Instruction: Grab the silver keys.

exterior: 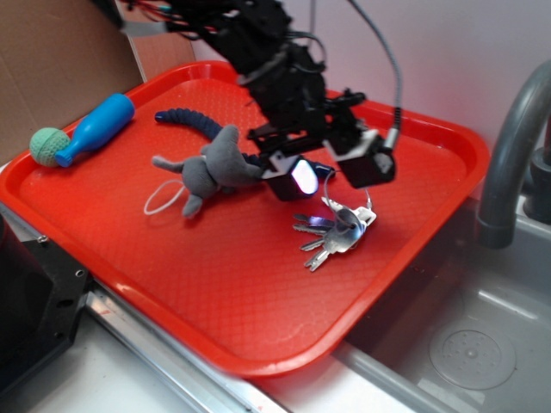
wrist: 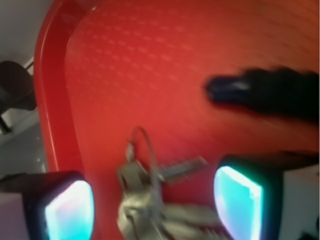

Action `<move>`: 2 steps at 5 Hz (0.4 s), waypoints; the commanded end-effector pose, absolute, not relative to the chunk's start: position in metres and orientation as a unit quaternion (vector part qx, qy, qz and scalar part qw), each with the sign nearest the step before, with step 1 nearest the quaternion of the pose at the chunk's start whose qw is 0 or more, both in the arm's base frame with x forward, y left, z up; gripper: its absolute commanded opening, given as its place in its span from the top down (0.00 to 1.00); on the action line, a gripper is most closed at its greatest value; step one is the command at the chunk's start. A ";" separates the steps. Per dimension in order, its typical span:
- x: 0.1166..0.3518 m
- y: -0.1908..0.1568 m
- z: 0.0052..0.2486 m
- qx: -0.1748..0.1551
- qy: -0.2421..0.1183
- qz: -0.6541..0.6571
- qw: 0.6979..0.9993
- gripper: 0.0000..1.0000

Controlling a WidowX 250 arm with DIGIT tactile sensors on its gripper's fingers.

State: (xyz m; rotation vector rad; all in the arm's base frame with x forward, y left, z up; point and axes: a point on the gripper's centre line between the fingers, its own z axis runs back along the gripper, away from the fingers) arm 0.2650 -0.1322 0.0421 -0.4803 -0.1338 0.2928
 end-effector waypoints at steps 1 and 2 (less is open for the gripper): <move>0.270 -0.158 0.049 -0.234 -0.047 0.128 0.963 1.00; 0.266 -0.165 0.065 -0.232 -0.007 0.091 0.968 1.00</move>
